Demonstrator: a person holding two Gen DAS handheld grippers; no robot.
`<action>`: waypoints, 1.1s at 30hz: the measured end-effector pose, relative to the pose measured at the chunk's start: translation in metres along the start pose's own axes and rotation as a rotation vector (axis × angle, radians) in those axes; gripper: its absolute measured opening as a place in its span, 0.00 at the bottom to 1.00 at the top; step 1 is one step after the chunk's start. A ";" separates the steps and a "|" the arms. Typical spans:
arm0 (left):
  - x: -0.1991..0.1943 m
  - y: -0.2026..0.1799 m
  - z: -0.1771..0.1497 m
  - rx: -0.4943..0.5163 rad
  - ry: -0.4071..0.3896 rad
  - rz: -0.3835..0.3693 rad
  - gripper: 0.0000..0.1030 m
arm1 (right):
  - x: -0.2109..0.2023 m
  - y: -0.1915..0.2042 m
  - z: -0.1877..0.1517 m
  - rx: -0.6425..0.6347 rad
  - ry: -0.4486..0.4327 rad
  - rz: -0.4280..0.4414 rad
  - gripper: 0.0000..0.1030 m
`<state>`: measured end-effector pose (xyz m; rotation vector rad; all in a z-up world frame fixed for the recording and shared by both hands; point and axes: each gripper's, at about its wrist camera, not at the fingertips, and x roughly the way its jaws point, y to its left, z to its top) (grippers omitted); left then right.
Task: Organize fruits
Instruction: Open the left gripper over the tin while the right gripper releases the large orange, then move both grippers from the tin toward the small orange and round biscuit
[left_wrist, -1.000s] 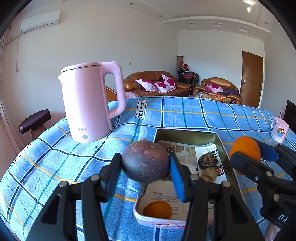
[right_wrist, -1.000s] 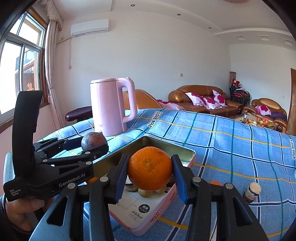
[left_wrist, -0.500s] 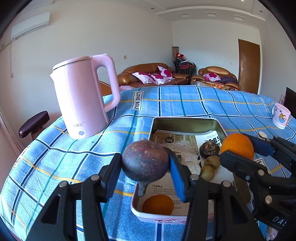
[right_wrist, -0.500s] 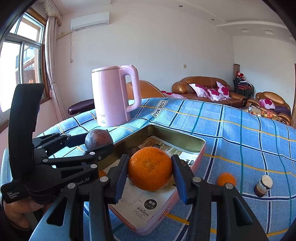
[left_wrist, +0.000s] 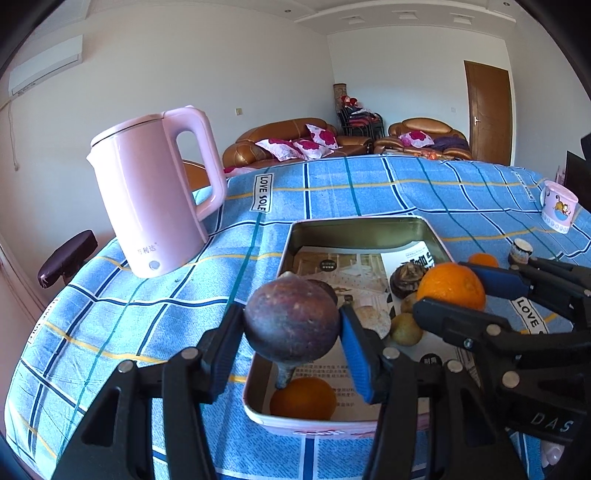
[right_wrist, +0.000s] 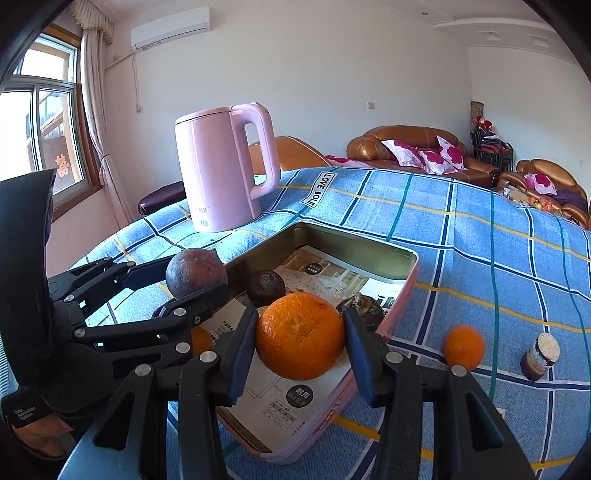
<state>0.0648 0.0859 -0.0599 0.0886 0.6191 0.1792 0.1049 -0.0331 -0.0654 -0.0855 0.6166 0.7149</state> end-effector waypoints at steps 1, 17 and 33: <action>0.001 0.000 0.000 0.000 0.004 -0.004 0.55 | 0.000 -0.001 0.000 0.006 0.001 0.004 0.48; -0.004 0.006 -0.001 -0.032 -0.012 0.017 0.75 | -0.005 -0.010 -0.002 0.050 -0.016 0.005 0.64; -0.022 0.014 0.014 -0.124 -0.081 0.006 0.92 | -0.036 -0.034 -0.010 0.087 -0.087 -0.077 0.69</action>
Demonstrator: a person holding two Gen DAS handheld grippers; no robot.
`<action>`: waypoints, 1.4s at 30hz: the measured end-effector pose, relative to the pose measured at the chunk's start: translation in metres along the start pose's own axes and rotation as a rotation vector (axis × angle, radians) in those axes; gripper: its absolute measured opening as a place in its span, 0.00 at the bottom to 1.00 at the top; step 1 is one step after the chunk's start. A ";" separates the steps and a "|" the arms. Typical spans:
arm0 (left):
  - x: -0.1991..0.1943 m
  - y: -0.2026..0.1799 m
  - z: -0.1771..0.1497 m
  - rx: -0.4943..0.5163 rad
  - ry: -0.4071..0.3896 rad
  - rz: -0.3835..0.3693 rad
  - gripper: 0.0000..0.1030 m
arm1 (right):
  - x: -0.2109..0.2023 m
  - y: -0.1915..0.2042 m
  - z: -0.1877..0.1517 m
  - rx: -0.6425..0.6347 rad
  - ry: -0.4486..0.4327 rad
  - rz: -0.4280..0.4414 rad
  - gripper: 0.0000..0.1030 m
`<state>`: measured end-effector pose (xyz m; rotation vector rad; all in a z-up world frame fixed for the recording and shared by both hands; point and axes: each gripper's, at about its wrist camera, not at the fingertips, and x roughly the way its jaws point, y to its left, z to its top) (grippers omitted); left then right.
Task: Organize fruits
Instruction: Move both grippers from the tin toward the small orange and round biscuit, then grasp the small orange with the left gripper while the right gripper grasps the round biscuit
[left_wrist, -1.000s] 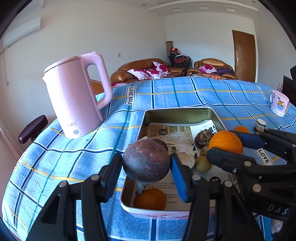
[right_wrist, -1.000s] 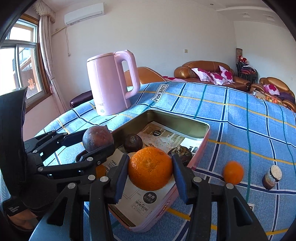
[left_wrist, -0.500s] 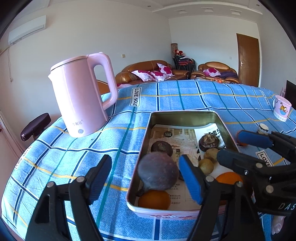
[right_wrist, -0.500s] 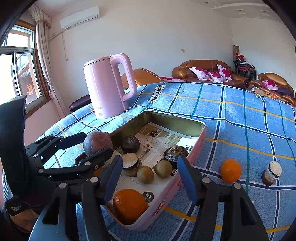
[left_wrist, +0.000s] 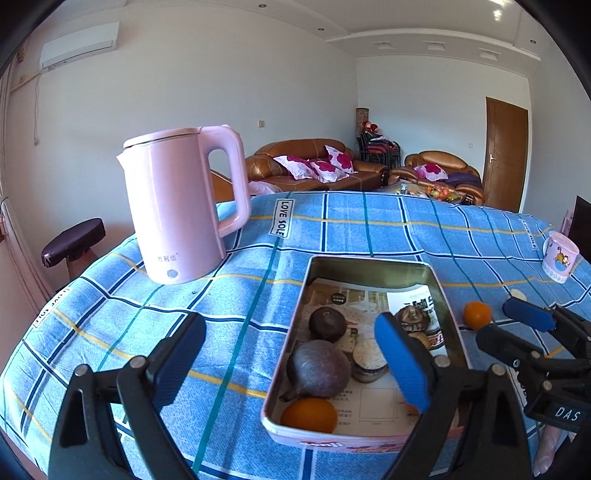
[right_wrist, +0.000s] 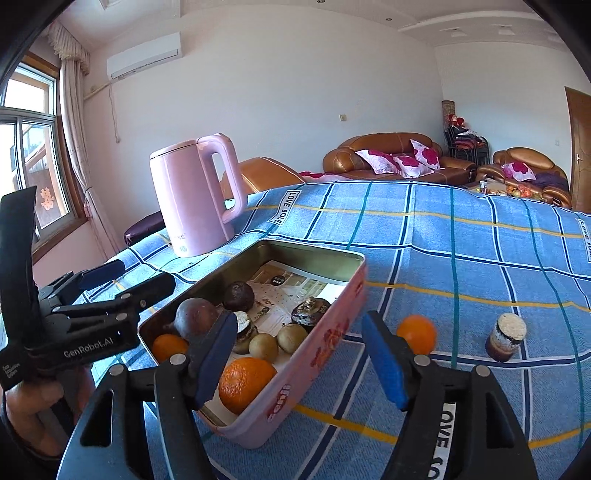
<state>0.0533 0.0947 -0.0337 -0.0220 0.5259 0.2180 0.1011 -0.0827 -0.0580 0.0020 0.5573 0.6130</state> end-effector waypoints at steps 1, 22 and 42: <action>-0.002 -0.007 0.001 0.010 -0.002 -0.008 0.92 | -0.004 -0.005 -0.001 -0.005 0.000 -0.013 0.69; 0.033 -0.187 0.012 0.263 0.105 -0.227 0.75 | -0.072 -0.132 -0.017 0.180 -0.038 -0.284 0.69; 0.092 -0.207 0.002 0.262 0.291 -0.258 0.35 | -0.072 -0.130 -0.018 0.165 -0.034 -0.282 0.69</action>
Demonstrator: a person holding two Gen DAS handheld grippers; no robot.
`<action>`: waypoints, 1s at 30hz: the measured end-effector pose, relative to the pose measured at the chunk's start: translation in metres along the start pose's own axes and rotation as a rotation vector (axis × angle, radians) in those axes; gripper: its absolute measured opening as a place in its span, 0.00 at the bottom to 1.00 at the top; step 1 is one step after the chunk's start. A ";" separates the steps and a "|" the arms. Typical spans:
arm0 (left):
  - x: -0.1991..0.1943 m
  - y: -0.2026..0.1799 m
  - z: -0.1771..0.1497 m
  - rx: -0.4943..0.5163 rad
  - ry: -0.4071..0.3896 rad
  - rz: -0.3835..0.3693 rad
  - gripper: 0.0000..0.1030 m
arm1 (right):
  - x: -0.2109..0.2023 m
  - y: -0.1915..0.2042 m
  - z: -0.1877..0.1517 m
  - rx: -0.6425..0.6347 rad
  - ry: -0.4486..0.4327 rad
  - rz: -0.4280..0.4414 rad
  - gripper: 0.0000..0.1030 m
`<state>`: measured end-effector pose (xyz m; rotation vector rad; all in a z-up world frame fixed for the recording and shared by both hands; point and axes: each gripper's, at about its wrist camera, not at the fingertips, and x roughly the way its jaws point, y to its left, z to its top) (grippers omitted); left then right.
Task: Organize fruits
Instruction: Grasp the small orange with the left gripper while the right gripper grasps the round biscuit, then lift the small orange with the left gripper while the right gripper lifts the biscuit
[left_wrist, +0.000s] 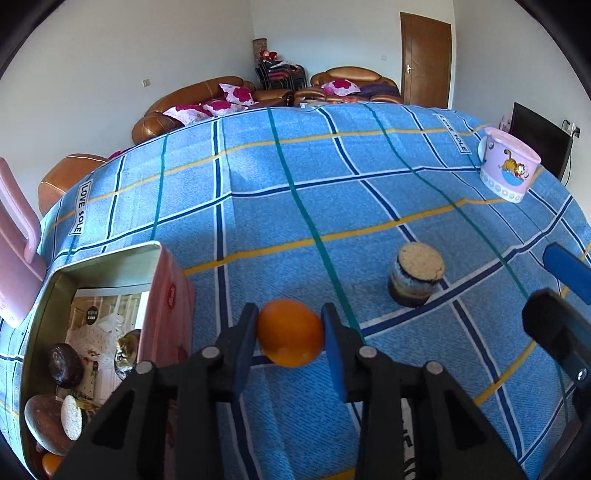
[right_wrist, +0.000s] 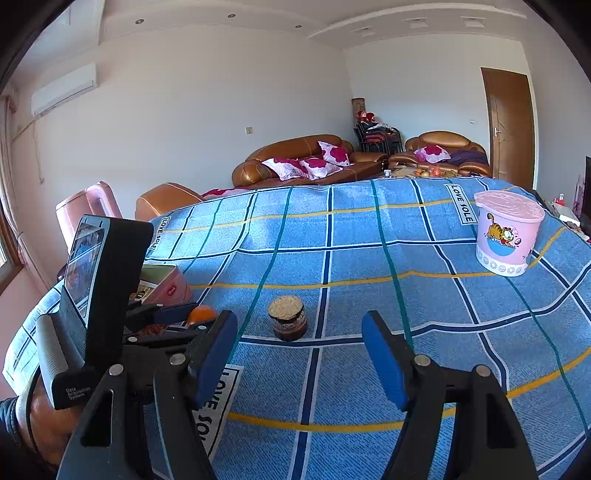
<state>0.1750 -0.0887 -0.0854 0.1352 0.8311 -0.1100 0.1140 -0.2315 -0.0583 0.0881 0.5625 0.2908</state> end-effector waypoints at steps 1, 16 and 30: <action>0.000 0.001 0.000 -0.003 -0.002 -0.001 0.35 | 0.003 0.000 0.002 -0.009 0.005 -0.009 0.69; -0.005 0.029 0.002 -0.099 -0.046 -0.073 0.34 | 0.078 0.018 0.023 -0.096 0.219 -0.039 0.68; -0.016 0.034 -0.001 -0.123 -0.112 -0.062 0.34 | 0.096 0.018 0.017 -0.079 0.287 0.002 0.35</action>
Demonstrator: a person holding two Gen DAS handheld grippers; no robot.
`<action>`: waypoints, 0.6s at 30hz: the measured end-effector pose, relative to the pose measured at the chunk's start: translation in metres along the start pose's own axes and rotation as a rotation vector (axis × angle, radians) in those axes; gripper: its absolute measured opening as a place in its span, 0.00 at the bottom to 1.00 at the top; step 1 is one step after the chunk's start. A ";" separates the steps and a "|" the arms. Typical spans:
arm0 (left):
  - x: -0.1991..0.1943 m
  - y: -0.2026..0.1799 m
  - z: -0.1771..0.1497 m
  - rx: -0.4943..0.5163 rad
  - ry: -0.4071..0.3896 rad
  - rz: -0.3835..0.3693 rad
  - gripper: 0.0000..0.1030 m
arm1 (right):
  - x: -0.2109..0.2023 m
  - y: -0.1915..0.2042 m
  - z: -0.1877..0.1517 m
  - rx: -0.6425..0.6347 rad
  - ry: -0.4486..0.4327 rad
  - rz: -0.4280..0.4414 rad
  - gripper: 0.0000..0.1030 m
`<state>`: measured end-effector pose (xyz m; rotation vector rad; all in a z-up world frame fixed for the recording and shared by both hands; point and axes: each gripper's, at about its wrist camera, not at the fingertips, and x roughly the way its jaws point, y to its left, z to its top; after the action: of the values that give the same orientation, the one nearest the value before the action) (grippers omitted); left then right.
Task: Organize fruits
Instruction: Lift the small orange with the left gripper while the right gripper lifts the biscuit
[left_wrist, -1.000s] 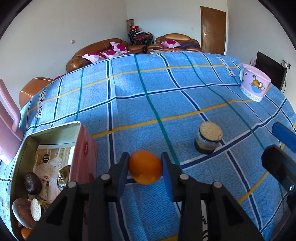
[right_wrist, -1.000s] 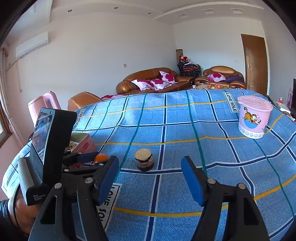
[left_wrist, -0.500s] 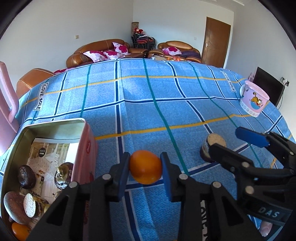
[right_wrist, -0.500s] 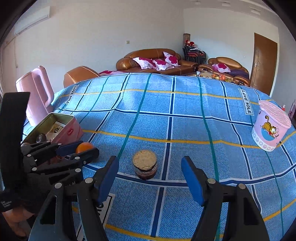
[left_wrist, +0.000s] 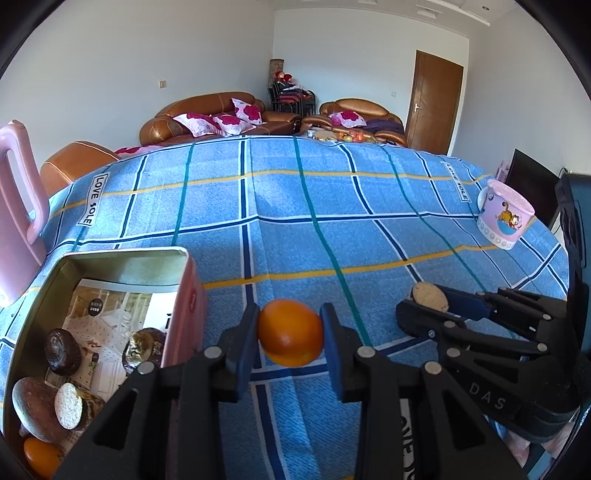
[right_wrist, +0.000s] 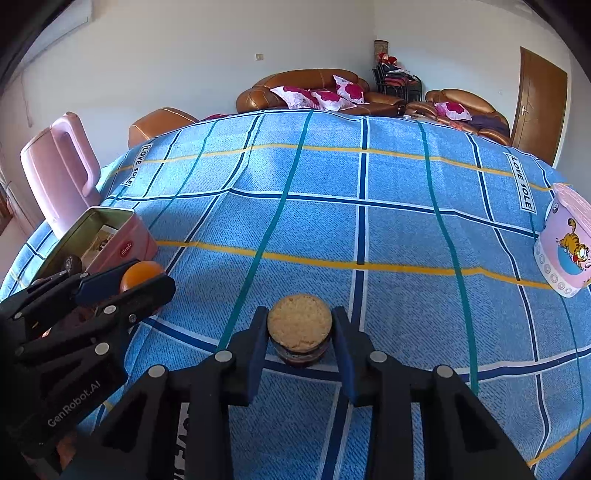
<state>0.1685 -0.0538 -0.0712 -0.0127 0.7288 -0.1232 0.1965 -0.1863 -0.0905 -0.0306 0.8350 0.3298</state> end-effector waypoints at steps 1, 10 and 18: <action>-0.001 0.000 0.000 0.003 -0.008 0.002 0.34 | -0.001 0.001 0.000 0.000 -0.005 0.009 0.35; -0.013 -0.004 0.000 0.026 -0.070 0.017 0.34 | -0.017 0.005 -0.001 -0.011 -0.080 0.041 0.35; -0.016 -0.003 -0.001 0.020 -0.082 0.016 0.34 | -0.027 0.011 -0.002 -0.037 -0.137 0.044 0.35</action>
<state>0.1564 -0.0545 -0.0612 0.0068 0.6457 -0.1138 0.1753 -0.1838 -0.0708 -0.0240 0.6946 0.3844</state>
